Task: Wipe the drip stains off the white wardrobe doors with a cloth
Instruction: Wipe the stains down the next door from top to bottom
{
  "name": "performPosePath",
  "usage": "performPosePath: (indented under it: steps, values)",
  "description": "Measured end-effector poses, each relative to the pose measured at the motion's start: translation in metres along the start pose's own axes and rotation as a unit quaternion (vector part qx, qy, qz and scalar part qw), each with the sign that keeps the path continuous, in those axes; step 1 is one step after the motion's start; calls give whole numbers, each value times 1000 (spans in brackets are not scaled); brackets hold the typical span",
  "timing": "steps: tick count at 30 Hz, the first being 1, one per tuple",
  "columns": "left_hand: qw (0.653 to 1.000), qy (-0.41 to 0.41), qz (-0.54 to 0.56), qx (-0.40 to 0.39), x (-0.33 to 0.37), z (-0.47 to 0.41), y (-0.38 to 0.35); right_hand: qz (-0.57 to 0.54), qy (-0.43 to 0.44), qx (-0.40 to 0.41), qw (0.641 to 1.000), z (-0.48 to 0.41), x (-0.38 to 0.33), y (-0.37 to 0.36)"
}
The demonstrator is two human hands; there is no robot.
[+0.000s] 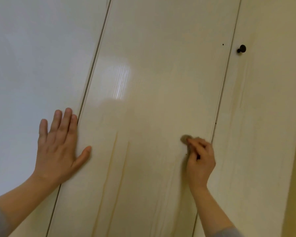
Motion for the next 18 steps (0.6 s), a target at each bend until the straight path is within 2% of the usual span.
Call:
performPosePath:
  steps: [4, 7, 14, 18]
  values:
    - [1000, 3, -13, 6, 0, -3, -1, -1, 11, -92, 996, 92, 6, 0]
    - [1000, 2, -10, 4, 0, 0, -1, -5, -6, -132, 991, 91, 4, 8]
    - [1000, 3, -9, 10, 2, 2, 1, -1, 33, -32, 999, -44, -31, -5]
    - [1000, -4, -9, 20, 3, 1, 1, 0, 49, -8, 999, -18, -36, -20]
Point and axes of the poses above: each hand's wrist, its own z-axis away from the middle knuckle, its own y-axis out of the back of the hand, x = y × z, the point moved 9 cm from there along -z, towards the middle knuckle, and after that the axes turned 3 degrees about z, right-handed, at the moved point
